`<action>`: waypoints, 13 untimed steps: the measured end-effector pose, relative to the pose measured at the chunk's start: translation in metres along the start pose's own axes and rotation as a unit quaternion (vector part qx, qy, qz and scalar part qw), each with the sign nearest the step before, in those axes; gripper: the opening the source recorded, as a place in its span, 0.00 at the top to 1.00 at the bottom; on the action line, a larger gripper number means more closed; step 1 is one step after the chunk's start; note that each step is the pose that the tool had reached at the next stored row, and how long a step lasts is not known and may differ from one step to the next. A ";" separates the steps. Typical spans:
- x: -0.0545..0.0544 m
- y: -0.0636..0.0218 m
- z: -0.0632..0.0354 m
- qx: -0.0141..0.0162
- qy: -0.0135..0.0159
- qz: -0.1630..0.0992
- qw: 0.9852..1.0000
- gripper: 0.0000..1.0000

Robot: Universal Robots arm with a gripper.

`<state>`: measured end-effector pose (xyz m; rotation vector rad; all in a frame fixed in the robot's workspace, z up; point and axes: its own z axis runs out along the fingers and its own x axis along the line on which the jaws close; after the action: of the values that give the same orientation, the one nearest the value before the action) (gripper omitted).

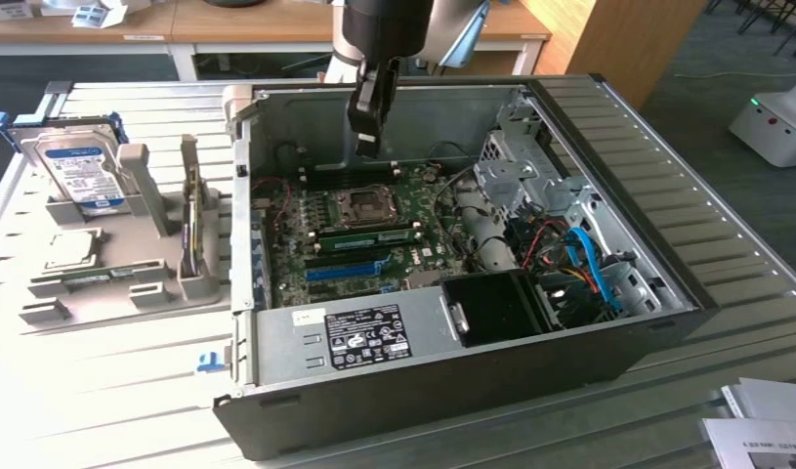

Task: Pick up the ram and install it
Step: 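Press down the ram until it locks into place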

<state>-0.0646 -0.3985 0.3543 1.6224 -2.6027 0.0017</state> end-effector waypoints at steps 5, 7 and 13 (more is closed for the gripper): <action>0.000 0.0000 0.0000 -0.001 -0.001 0.020 1.000 0.90; 0.000 0.0000 0.0000 -0.002 -0.001 0.028 1.000 0.90; 0.000 0.0001 0.0000 -0.003 -0.002 0.052 0.999 0.90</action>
<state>-0.0646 -0.3983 0.3542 1.4836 -2.6843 -0.0045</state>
